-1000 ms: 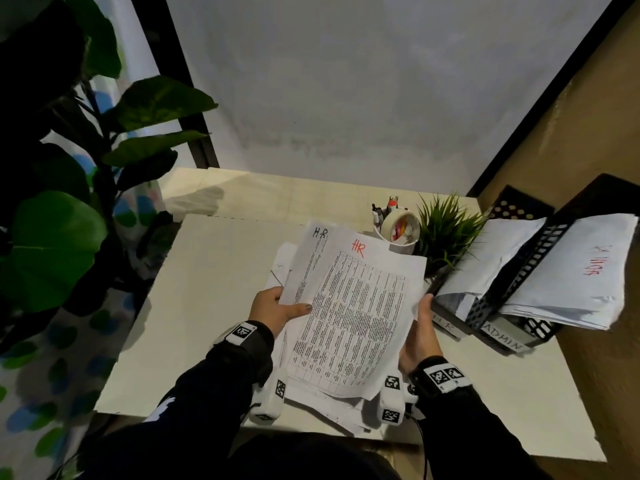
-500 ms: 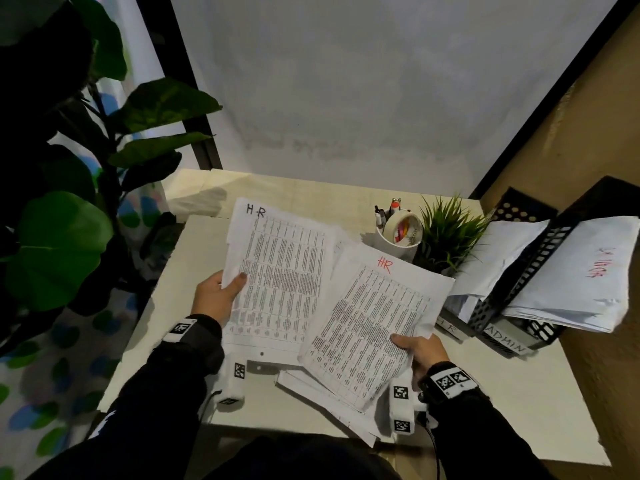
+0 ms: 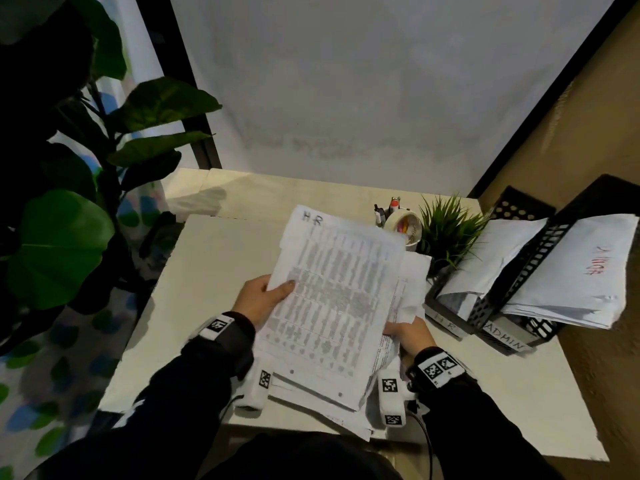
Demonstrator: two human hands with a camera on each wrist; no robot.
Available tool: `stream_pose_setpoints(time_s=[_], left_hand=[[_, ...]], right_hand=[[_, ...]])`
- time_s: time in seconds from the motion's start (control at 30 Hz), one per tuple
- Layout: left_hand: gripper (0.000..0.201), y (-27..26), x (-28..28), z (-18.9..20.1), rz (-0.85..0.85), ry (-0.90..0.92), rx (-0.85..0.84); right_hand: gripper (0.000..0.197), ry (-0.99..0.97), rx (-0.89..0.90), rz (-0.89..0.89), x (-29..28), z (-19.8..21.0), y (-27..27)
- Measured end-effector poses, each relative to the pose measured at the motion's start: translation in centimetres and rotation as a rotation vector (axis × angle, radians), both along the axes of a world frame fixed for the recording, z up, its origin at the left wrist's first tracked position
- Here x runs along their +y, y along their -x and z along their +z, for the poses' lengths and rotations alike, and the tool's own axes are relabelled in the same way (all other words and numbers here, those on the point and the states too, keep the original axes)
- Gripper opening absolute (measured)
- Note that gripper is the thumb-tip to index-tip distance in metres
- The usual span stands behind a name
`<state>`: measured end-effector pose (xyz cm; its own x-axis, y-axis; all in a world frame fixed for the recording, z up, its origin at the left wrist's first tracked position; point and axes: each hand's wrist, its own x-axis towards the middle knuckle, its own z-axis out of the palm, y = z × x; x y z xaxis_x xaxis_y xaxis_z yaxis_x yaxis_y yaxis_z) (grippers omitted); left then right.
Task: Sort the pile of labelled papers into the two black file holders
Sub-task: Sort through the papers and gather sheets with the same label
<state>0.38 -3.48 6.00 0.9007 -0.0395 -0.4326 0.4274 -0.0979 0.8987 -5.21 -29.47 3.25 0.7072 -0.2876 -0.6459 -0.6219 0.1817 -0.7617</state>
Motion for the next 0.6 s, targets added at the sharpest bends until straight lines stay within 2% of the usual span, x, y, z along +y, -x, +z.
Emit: stream_pose_setpoints(time_s=[0.03, 0.1, 0.17, 0.23, 0.3, 0.33, 0.4, 0.47, 0.53, 0.6], left_hand=[[0.012, 0.1, -0.8, -0.5, -0.034, -0.017, 0.023], [0.022, 0.4, -2.1, -1.0, -0.068, -0.026, 0.056], [0.034, 0.6, -3.3, -1.0, -0.039, -0.054, 0.035], [0.041, 0.8, -3.7, -0.7, 0.047, -0.076, -0.027], [0.051, 1.1, -4.1, 0.5, 0.13, -0.021, -0.102], [0.057, 1.1, -4.4, 0.8, 0.153, 0.023, -0.136], [0.066, 1.3, -4.9, 2.2, 0.186, 0.076, -0.199], [0.058, 1.5, -5.6, 3.5, 0.179, 0.077, -0.268], [0.043, 1.9, -6.4, 4.3, 0.164, 0.068, -0.303], [0.035, 2.4, -6.7, 3.7, 0.15, 0.094, -0.258]], right_hand=[[0.019, 0.026, -0.009, 0.025, 0.3, 0.4, -0.2], [0.017, 0.035, -0.04, 0.039, 0.2, 0.5, -0.6], [0.029, -0.014, -0.071, 0.013, -0.3, 1.0, -0.7], [0.052, -0.159, -0.142, 0.003, -0.5, 2.6, -0.8], [0.046, -0.312, -0.258, 0.0, -0.9, 4.5, -0.9], [0.036, -0.276, -0.326, 0.034, -1.0, 5.6, -1.1], [0.019, 0.009, -0.469, 0.124, -0.7, 7.8, -1.3], [0.032, 0.179, -0.569, 0.084, -0.7, 8.8, -1.3], [0.033, 0.185, -0.608, 0.02, -0.7, 9.0, -0.9], [0.032, 0.141, -0.591, 0.008, -0.4, 8.4, 0.1]])
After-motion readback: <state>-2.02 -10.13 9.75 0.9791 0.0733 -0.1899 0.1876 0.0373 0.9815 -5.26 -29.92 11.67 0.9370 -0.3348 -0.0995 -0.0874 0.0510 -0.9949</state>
